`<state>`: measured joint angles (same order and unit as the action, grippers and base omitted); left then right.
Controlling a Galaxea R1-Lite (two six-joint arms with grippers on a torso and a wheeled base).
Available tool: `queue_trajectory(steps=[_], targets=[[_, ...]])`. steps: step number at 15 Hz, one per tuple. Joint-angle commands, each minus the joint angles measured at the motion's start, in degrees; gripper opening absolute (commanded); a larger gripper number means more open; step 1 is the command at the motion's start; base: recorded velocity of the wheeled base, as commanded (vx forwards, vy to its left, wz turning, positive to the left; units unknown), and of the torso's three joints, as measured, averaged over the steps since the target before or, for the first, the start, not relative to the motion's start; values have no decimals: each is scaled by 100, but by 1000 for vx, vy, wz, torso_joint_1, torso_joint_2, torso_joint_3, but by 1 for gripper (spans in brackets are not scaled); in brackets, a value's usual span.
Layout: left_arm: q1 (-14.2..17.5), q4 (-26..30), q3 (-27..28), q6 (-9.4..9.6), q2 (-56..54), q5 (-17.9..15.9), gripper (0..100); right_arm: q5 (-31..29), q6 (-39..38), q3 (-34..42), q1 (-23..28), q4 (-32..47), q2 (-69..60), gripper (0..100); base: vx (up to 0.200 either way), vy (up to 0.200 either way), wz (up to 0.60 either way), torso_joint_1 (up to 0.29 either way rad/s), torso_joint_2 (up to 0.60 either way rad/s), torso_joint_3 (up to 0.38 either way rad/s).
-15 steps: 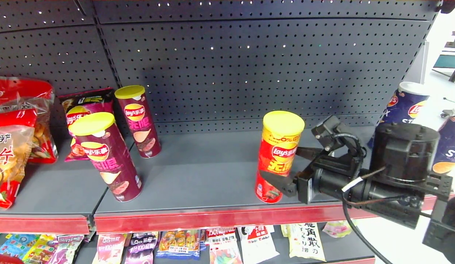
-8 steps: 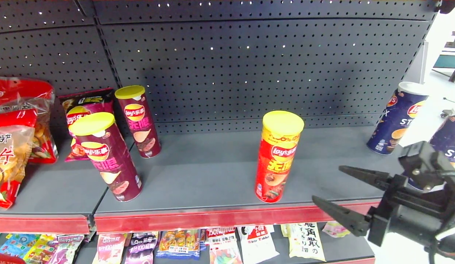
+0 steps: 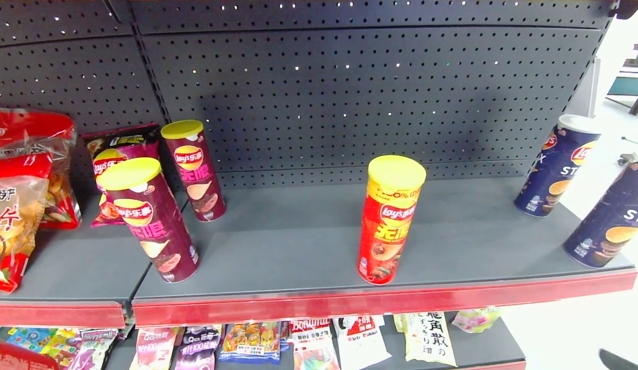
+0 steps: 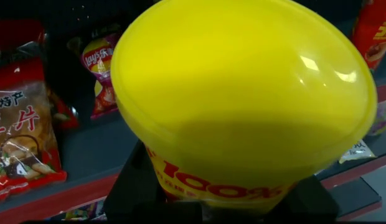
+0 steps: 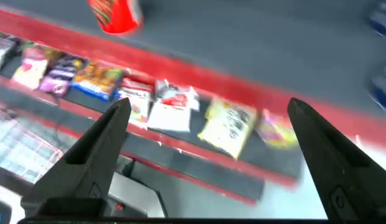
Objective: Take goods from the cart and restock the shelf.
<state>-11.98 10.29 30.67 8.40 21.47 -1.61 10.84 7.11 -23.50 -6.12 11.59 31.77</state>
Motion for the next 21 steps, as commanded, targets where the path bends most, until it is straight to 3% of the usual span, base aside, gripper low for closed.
queue_trajectory(steps=[1, 5, 7, 8, 14, 19, 21], targets=[[-6, -1, -61, -5, 59, -41, 0, -47, -78, -31, 805, 1574, -2764, 100, 0, 0, 0, 0, 0, 0], [-6, -18, -53, -14, 261, -208, 0, -820, -95, 593, 603, 1442, -3177, 100, 0, 0, 0, 0, 0, 0], [-6, -18, -96, -119, 217, -208, 0, -952, -69, 1744, 603, -140, -3177, 100, 0, 0, 0, 0, 0, 0], [-6, -18, -123, -128, 217, -208, 0, -1049, -175, 1885, 594, -562, -3177, 100, 0, 0, 0, 0, 0, 0], [-6, -27, -96, -225, 279, -322, 0, -1233, -500, 1955, 594, -570, -3177, 100, 0, 0, 0, 0, 0, 0], [3, -308, -193, -277, 305, -305, 0, -2094, -465, 2157, 603, -1063, -3177, 100, 0, 0, 0, 0, 0, 0], [3, -308, -193, -277, 314, -305, 0, -1998, -465, 2157, 594, -1071, -3177, 100, 0, 0, 0, 0, 0, 0]])
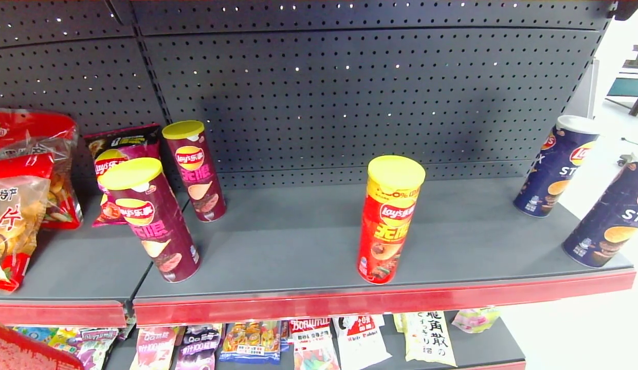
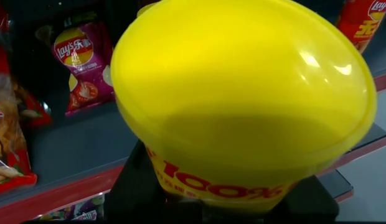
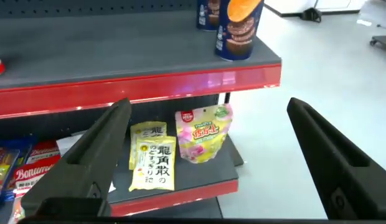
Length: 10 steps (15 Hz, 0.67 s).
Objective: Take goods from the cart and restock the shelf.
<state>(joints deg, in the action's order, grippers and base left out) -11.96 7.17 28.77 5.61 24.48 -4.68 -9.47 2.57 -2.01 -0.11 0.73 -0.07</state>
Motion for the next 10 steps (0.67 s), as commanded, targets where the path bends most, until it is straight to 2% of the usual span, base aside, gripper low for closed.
queue_trajectory(steps=[1, 2, 3, 10], targets=[[1, 4, 6, 2, 13, 2, 0, 314, 6, 8, -7, 6, 7, 100, 0, 0, 0, 0, 0, 0], [1, 4, 6, 2, 4, 2, 0, 789, -11, 25, 2, -3, 7, 100, 0, 0, 0, 0, 0, 0], [1, 4, 15, 2, 4, 2, 0, 886, -29, 34, -15, -12, 25, 100, 0, 0, 0, 0, 0, 0], [1, 13, -73, 19, 31, 2, 0, 1079, -204, 192, -15, -29, 25, 100, 0, 0, 0, 0, 0, 0]])
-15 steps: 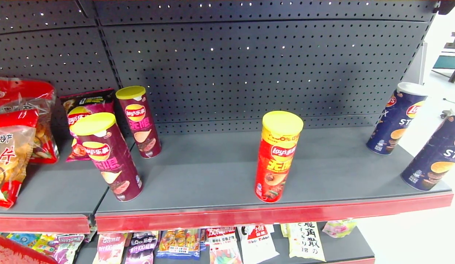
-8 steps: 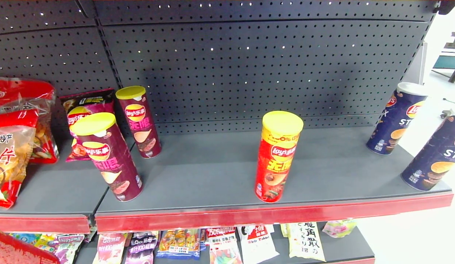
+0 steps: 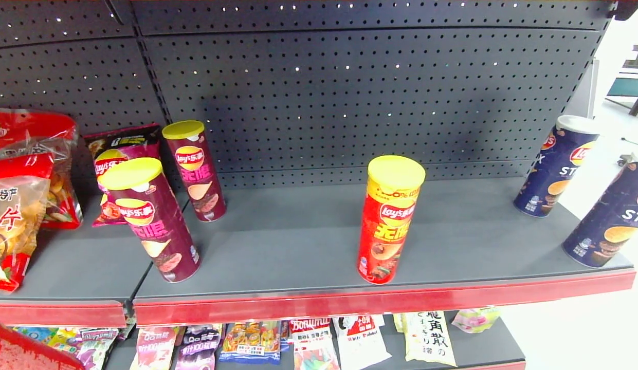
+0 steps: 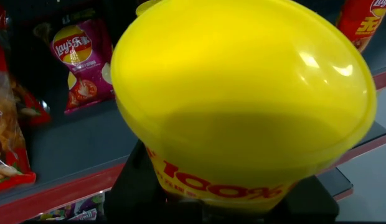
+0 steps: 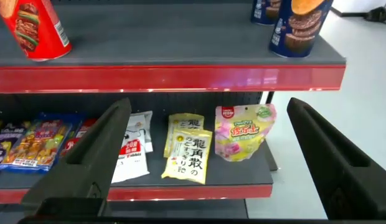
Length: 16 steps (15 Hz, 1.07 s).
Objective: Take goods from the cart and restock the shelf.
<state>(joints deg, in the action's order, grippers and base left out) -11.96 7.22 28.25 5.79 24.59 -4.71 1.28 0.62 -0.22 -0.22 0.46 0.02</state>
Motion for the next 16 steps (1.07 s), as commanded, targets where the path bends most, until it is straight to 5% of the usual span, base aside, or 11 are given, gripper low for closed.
queue_trajectory(steps=[1, 16], targets=[[1, 8, -30, -8, 2, 5, 0, 4, -45, 13, 4, -2, 6, 100, 0, 0, 0, 0, 0, 0], [-8, -1, -205, -17, 2, -66, 0, -49, -45, 13, 4, -2, -2, 100, 0, 0, -40, 0, 0, 0]])
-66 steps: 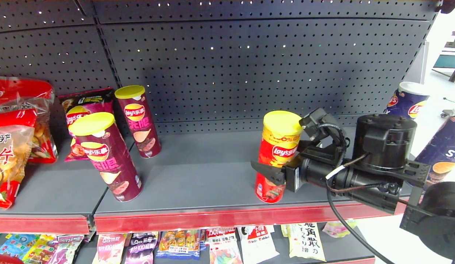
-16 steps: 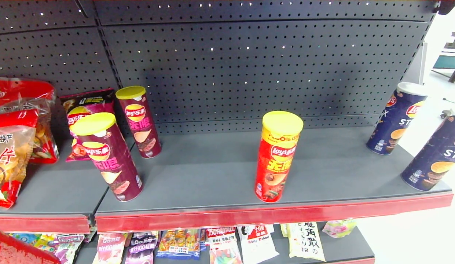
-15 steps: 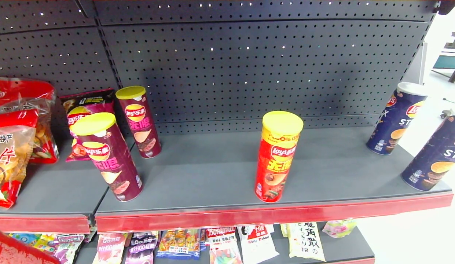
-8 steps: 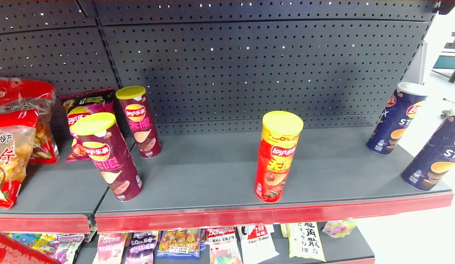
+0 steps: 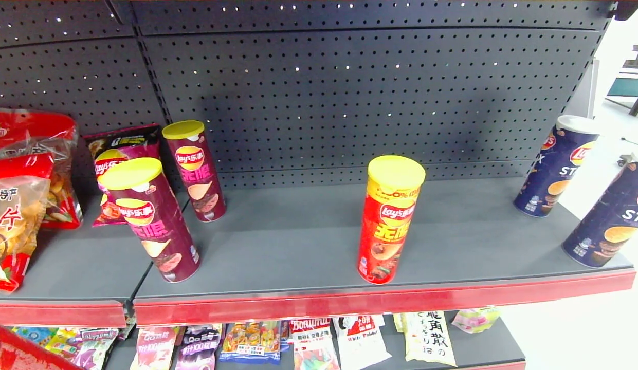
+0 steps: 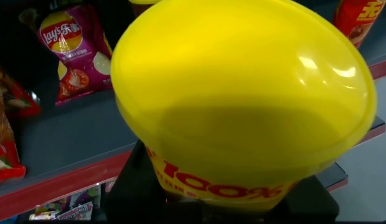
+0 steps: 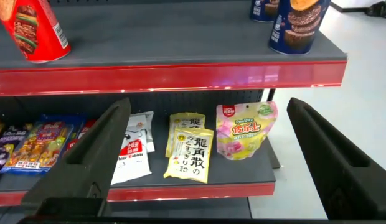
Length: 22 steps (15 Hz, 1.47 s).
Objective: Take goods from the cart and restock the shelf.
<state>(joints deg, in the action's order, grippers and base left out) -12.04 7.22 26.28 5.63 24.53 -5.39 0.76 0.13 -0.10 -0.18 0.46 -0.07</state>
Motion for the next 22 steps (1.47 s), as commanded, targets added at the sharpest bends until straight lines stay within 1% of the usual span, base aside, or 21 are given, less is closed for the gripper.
queue_trajectory(steps=[1, 6, 10, 11, 12, 13, 14, 16, 17, 19, 20, 21, 22], targets=[[0, -1, -9, -1, 8, 3, 0, 4, 4, 1, 1, -2, 7, 100, 0, 0, -600, 2, 2, 7], [0, -1, 0, -1, 8, -6, 0, 12, 22, 1, 1, 6, 7, 100, 0, 0, -600, 5, 2, 0], [0, -106, 167, -1, 395, -199, 0, 12, 4, 1, 1, 6, 7, 100, 0, 0, 0, 0, 0, 0], [0, -300, 167, -1, 650, -261, 0, 12, -5, 1, 1, -2, 7, 100, 0, 0, 0, 0, 0, 0], [0, -669, 167, -1, 1037, -287, 0, 12, -5, 1, 1, 6, 7, 100, 0, 0, 0, 0, 0, 0], [0, -871, 175, -9, 1230, -296, 0, 12, 4, 1, 1, -2, 7, 100, 0, 0, 0, 0, 0, 0], [0, -1091, 193, -9, 1502, -384, 0, 12, -5, 1, 1, -2, 7, 100, 0, 0, 0, 0, 0, 0], [0, -1381, 202, -18, 1924, -648, 0, 12, -5, 1, 1, -2, 7, 100, 0, 0, 0, 0, 0, 0], [0, -1565, 193, -18, 2249, -876, 0, 12, 4, 1, 1, 6, 7, 100, 0, 0, 0, 0, 0, 0], [9, -1908, 184, -80, 2724, -938, 0, 12, -5, 1, 1, -2, 7, 100, 0, 0, 0, 0, 0, 0], [0, -2119, 193, -159, 2900, -947, 0, 12, -5, 1, 1, 6, 7, 100, 0, 0, 0, 0, 0, 0], [0, -2365, 193, -220, 3137, -947, 0, 12, -5, 1, 1, 6, 7, 100, 0, 0, 0, 0, 0, 0], [0, -2752, 202, -238, 3550, -938, 0, 12, 4, 1, 1, -2, 7, 100, 0, 0, 0, 0, 0, 0]])
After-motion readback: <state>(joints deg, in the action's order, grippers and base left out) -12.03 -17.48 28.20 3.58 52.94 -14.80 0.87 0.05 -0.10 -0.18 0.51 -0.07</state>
